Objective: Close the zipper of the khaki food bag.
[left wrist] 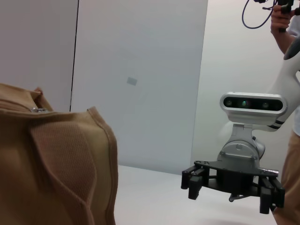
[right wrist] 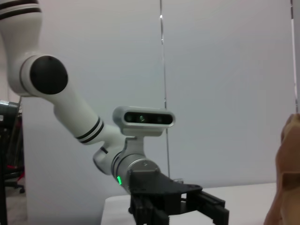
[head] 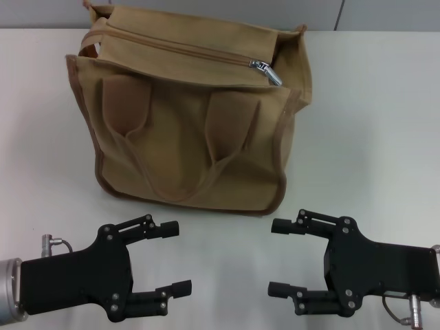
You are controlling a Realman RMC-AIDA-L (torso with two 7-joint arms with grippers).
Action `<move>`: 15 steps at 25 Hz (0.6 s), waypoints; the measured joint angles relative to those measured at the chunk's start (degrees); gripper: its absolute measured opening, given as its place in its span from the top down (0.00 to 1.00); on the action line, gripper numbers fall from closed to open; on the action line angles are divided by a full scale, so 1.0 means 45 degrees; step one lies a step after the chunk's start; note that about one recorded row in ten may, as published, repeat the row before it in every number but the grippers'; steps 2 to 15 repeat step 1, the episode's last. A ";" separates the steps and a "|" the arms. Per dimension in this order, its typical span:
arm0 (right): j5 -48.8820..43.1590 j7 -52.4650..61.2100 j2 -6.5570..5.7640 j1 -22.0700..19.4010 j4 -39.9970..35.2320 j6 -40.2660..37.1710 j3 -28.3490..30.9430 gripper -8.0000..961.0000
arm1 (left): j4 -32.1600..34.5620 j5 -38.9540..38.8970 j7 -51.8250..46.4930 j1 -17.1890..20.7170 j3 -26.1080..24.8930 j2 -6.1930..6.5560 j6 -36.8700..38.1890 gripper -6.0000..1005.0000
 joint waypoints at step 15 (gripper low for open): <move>0.0033 0.0031 -0.0002 0.0000 0.0041 0.0038 0.0045 0.18 | 0.0000 -0.0006 0.0043 0.0012 0.0007 0.0000 0.0011 0.19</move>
